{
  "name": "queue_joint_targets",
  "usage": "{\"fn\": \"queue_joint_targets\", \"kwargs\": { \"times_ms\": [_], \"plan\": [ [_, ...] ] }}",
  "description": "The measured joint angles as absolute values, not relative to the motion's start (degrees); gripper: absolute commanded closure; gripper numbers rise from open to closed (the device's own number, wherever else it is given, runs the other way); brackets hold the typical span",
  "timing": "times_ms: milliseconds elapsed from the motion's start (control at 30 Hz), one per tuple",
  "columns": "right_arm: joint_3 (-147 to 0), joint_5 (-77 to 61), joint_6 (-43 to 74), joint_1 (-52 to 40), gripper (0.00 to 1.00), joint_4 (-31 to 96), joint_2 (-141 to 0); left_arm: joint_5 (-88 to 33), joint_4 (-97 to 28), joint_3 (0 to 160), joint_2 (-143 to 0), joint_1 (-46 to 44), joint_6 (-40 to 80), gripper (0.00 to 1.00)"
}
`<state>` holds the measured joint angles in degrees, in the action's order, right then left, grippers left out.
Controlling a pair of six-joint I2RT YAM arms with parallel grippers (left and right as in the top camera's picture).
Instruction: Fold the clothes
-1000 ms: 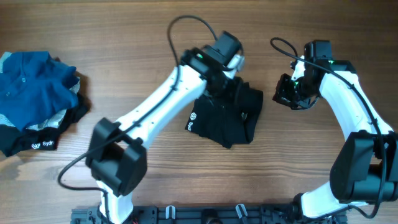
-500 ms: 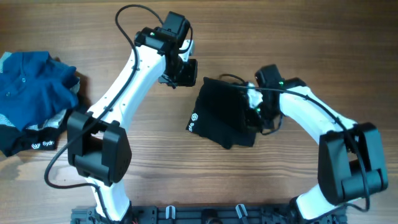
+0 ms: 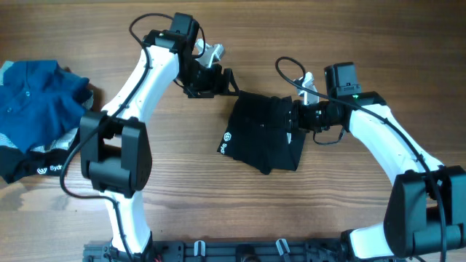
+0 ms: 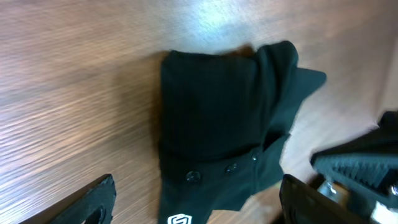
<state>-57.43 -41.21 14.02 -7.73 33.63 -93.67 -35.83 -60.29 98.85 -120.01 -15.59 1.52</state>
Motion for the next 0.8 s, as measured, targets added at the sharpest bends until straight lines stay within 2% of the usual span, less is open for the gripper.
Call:
{"fn": "queue_joint_targets", "kwargs": {
  "times_ms": [167, 333, 367, 467, 533, 567, 600, 633, 667, 700, 733, 767, 800],
  "plan": [
    [-55.0, -38.46, 24.99, -7.7, 0.95, 31.57, -95.33, -40.6, -60.42, 98.85, -125.49, -16.62, -1.54, 0.09],
    [-54.76, -35.7, 35.57, -7.7, 0.96, 30.94, -101.34, -42.57, -65.82, 98.72, -130.89, -18.96, -7.44, 0.14],
    [-54.76, -35.68, 36.47, -7.7, 0.96, 30.79, -101.69, -43.16, -67.0, 98.72, -131.26, -19.75, -9.52, 0.18],
    [-54.76, -35.51, 37.78, -7.7, 0.96, 30.76, -101.73, -43.55, -67.05, 98.67, -131.28, -21.98, -14.09, 0.42],
    [-54.76, -35.27, 37.98, -7.7, 0.96, 30.76, -101.75, -43.46, -65.98, 98.63, -131.37, -23.51, -17.12, 0.54],
    [-54.76, -34.94, 38.0, -7.7, 0.96, 30.76, -101.75, -43.4, -65.6, 98.63, -131.48, -24.45, -18.04, 0.64],
    [-54.76, -34.63, 38.13, -7.7, 0.96, 30.76, -101.75, -43.44, -64.9, 98.63, -131.79, -25.26, -18.52, 0.82],
    [-54.76, -34.54, 38.13, -7.7, 0.96, 30.76, -101.75, -43.64, -64.47, 98.63, -132.75, -26.3, -19.03, 0.92],
    [-54.76, -34.44, 38.09, -7.7, 0.96, 30.81, -101.75, -44.01, -64.36, 98.63, -133.34, -26.85, -19.09, 0.96],
    [-54.76, -34.44, 37.6, -7.7, 0.96, 31.2, -101.75, -44.71, -64.14, 98.63, -133.73, -27.2, -19.46, 0.83],
    [-54.76, -34.41, 37.39, -7.7, 0.95, 31.35, -101.75, -45.01, -64.12, 98.63, -133.73, -27.22, -19.49, 0.54],
    [-54.76, -34.41, 36.67, -7.7, 0.96, 31.88, -101.75, -45.8, -64.34, 98.63, -133.75, -26.98, -19.7, 0.43],
    [-54.76, -34.0, 36.01, -7.7, 0.96, 32.51, -101.75, -46.87, -64.49, 98.61, -133.84, -26.59, -19.64, 0.41]
  ]
}}
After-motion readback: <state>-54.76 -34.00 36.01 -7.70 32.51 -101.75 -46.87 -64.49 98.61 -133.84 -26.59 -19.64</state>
